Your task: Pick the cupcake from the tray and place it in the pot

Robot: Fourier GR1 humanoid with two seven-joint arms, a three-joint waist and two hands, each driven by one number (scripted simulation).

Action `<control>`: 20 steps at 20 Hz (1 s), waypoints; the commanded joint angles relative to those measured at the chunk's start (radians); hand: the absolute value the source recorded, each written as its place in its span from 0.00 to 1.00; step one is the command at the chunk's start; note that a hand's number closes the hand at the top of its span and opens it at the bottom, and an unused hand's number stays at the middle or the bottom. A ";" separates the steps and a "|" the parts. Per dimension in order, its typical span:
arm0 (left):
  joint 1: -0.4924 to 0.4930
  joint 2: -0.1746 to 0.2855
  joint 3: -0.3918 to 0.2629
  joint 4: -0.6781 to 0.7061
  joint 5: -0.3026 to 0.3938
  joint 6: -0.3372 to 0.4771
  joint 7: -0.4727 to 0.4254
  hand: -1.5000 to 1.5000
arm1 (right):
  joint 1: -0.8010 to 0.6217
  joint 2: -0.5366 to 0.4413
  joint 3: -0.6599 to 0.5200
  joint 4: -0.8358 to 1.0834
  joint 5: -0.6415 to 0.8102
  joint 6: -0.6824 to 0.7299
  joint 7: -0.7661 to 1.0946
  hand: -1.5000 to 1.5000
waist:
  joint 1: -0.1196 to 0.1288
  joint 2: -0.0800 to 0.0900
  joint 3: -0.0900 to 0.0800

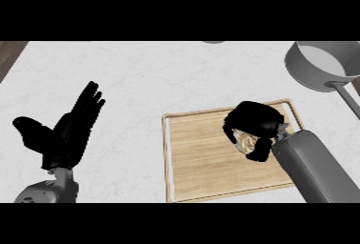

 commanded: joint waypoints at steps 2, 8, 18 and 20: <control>-0.008 -0.011 -0.004 0.005 -0.018 0.016 0.014 0.50 | 0.095 -0.058 -0.125 -0.014 -0.015 -0.046 0.048 1.00 | -0.018 0.001 0.001; 0.052 0.011 0.059 -0.007 -0.004 0.034 -0.012 0.50 | 0.180 -0.238 -0.616 0.177 -0.114 -0.095 0.351 1.00 | -0.134 0.001 0.004; 0.028 -0.023 0.000 0.003 -0.028 0.032 0.004 0.50 | 0.255 -0.426 -0.954 0.116 -0.219 -0.265 0.407 1.00 | -0.030 -0.003 0.000; 0.001 -0.006 0.013 0.045 -0.026 0.005 -0.029 0.50 | 0.285 -0.448 -1.003 0.103 -0.273 -0.251 0.349 1.00 | -0.027 -0.001 0.000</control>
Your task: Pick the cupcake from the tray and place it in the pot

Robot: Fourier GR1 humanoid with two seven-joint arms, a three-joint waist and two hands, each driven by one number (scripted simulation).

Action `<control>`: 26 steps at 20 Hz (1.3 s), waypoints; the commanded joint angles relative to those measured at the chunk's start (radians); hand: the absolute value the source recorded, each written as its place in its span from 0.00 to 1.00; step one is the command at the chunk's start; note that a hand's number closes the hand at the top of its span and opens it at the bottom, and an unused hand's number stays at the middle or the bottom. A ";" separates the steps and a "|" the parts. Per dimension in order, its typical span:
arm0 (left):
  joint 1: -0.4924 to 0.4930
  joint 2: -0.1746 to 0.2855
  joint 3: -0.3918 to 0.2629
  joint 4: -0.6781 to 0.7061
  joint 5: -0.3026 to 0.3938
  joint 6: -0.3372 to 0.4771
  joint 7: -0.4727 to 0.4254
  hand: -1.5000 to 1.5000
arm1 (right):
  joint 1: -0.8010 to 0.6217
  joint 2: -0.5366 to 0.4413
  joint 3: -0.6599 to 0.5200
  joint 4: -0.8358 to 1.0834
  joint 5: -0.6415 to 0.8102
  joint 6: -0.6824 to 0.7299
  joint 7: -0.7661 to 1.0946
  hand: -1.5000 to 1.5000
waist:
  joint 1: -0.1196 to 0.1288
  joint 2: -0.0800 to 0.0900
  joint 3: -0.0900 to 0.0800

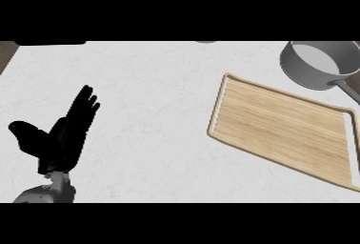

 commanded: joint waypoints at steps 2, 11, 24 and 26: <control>-0.012 -0.001 -0.014 -0.015 -0.010 -0.006 0.018 0.50 | 0.037 -0.040 -0.118 -0.121 -0.099 0.004 -0.030 1.00 | 0.019 -0.001 -0.001; -0.040 -0.036 -0.026 0.059 -0.032 0.002 -0.046 0.50 | -0.132 -0.168 -0.204 -0.287 -0.282 0.158 -0.005 1.00 | 0.030 0.002 -0.002; -0.065 -0.046 -0.019 0.059 -0.030 -0.007 -0.021 0.50 | -0.456 -0.153 0.051 -0.078 -0.252 0.085 0.240 1.00 | 0.056 0.008 -0.001; -0.069 -0.049 -0.024 0.049 -0.019 -0.017 -0.008 0.50 | -0.509 -0.140 0.098 -0.010 -0.223 0.059 0.249 1.00 | 0.057 0.008 -0.001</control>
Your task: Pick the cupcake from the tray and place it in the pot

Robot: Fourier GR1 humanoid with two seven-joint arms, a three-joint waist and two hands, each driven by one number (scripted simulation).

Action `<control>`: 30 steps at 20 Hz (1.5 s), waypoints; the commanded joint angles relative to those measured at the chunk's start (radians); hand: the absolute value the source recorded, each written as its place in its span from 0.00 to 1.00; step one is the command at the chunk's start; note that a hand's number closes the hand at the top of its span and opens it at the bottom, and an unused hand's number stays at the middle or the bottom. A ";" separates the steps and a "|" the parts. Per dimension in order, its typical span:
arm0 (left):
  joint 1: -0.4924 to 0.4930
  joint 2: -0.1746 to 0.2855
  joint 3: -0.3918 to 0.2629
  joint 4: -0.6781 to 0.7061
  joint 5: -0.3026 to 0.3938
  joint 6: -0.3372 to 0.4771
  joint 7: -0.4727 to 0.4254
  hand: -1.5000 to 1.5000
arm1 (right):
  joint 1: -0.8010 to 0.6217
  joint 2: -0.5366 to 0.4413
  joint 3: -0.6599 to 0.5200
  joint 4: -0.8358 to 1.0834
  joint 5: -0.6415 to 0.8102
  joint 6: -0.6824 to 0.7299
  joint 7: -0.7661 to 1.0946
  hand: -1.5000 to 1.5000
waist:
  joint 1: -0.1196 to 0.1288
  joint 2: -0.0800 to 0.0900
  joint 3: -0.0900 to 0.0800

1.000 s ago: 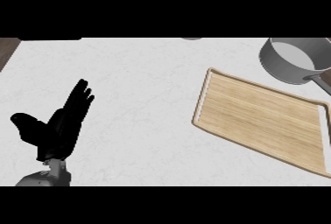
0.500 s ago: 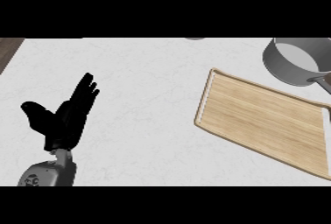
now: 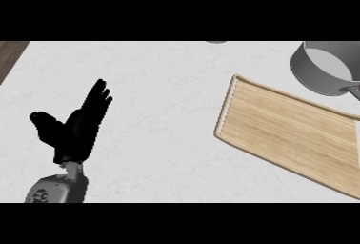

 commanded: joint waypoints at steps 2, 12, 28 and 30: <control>0.003 0.034 0.019 -0.021 0.019 -0.035 0.035 0.50 | -0.146 -0.006 0.120 0.186 0.065 -0.047 0.015 1.00 | 0.008 0.001 0.000; 0.045 0.036 0.034 -0.051 0.038 -0.053 0.008 0.50 | -0.176 0.107 0.138 0.529 0.096 -0.184 -0.108 1.00 | 0.011 0.004 0.001; 0.012 0.025 0.032 -0.010 0.017 -0.044 -0.004 0.50 | -0.307 0.124 -0.146 0.727 -0.148 -0.395 -0.214 0.00 | -0.001 0.003 0.002; -0.018 0.020 0.033 0.008 0.012 -0.035 0.009 0.50 | -0.292 0.068 -0.189 0.788 -0.168 -0.418 -0.266 0.00 | 0.004 0.009 0.003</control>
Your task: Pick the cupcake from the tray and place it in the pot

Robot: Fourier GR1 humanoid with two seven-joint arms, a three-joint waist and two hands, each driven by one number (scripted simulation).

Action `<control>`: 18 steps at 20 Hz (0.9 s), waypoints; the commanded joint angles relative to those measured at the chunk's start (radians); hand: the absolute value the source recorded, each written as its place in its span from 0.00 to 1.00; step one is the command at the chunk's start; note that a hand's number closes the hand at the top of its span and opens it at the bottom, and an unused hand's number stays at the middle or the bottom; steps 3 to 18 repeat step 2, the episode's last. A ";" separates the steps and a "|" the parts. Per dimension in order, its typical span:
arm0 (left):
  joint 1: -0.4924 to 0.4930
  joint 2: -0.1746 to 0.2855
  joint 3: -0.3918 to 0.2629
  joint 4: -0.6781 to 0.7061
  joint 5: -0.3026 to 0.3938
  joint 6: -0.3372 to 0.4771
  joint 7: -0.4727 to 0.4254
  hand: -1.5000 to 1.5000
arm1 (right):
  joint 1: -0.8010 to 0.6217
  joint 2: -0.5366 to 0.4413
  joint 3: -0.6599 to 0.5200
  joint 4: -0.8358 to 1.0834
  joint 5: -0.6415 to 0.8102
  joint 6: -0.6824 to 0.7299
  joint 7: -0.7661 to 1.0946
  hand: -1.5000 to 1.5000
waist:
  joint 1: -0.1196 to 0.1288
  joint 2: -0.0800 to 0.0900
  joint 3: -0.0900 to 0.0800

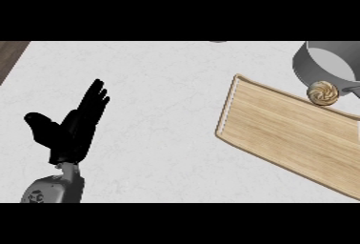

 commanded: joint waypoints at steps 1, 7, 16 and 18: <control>-0.002 0.008 0.007 -0.023 0.016 -0.013 0.022 0.50 | -0.001 -0.071 -0.085 0.052 -0.062 -0.052 -0.045 0.00 | -0.001 -0.001 0.000; -0.012 -0.009 -0.004 -0.008 -0.022 0.027 0.023 0.50 | 0.003 -0.060 -0.081 0.042 -0.060 -0.088 -0.060 0.00 | -0.005 -0.003 0.000; -0.012 -0.009 -0.004 -0.008 -0.022 0.027 0.023 0.50 | 0.003 -0.060 -0.081 0.042 -0.060 -0.088 -0.060 0.00 | -0.005 -0.003 0.000; -0.012 -0.009 -0.004 -0.008 -0.022 0.027 0.023 0.50 | 0.003 -0.060 -0.081 0.042 -0.060 -0.088 -0.060 0.00 | -0.005 -0.003 0.000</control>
